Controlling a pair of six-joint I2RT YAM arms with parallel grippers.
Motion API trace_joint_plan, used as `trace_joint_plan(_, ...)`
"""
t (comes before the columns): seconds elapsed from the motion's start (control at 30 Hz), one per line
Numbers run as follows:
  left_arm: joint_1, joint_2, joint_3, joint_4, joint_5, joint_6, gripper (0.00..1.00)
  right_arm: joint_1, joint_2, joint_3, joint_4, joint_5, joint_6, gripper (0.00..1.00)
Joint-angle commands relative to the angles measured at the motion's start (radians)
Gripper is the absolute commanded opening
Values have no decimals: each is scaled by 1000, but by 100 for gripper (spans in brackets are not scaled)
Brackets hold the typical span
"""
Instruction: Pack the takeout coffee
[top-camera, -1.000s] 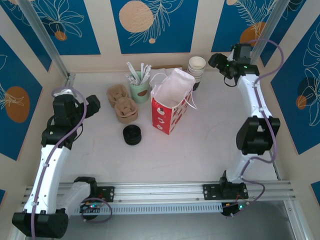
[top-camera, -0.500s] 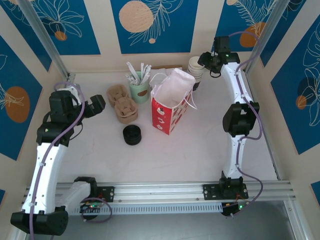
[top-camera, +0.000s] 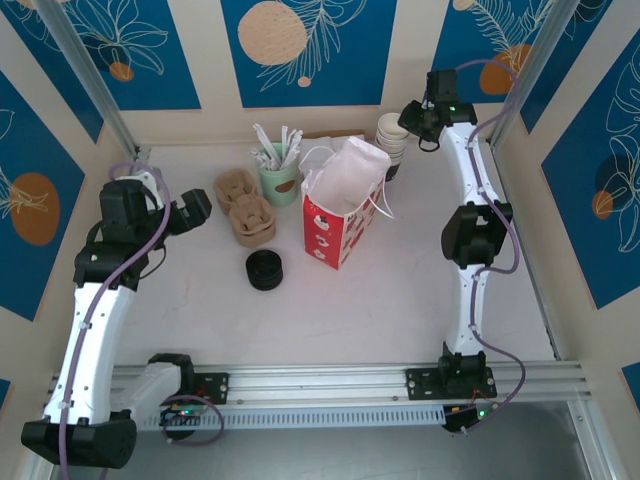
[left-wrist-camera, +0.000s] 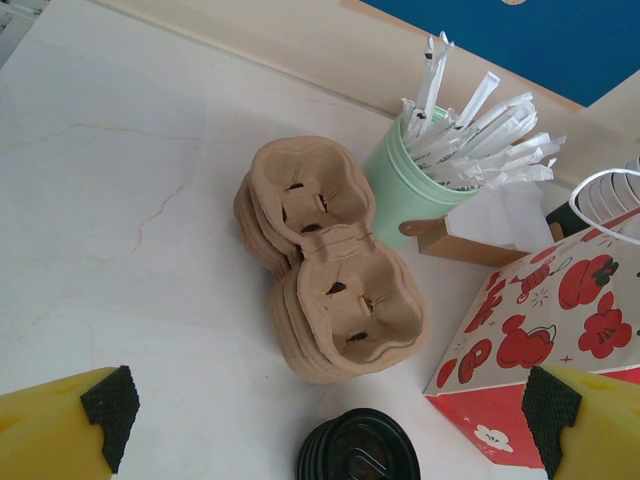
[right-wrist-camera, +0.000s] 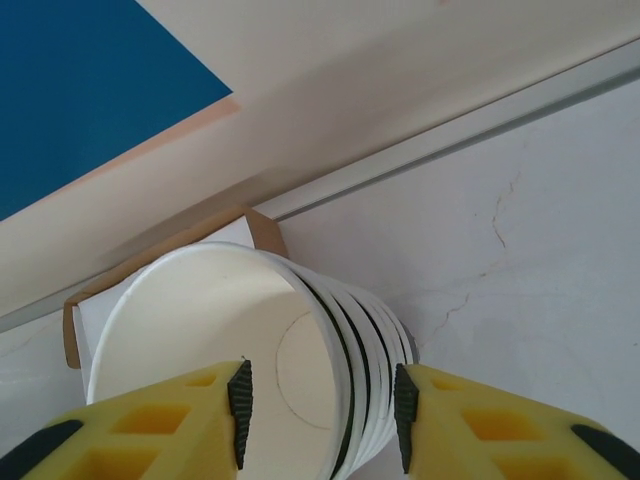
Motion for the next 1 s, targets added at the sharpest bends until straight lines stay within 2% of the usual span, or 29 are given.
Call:
trace_joint_plan(0.0, -7, 3, 28, -11, 18, -3, 100, -6, 29, 53, -29, -16, -13, 41)
trace_joint_plan(0.13, -7, 6, 29, -10, 20, -5, 100, -5, 33, 58, -27, -16, -19, 35)
trace_joint_plan(0.57, -8, 13, 30, -11, 14, -19, 100, -9, 48, 57, -19, -20, -8, 27)
trace_joint_plan(0.87, -8, 15, 8, -4, 16, -31, 100, -8, 57, 58, -28, -16, 8, 27)
trace_joint_plan(0.97, -8, 16, 7, 0, 20, -35, 100, -8, 57, 59, -25, -16, 13, 18)
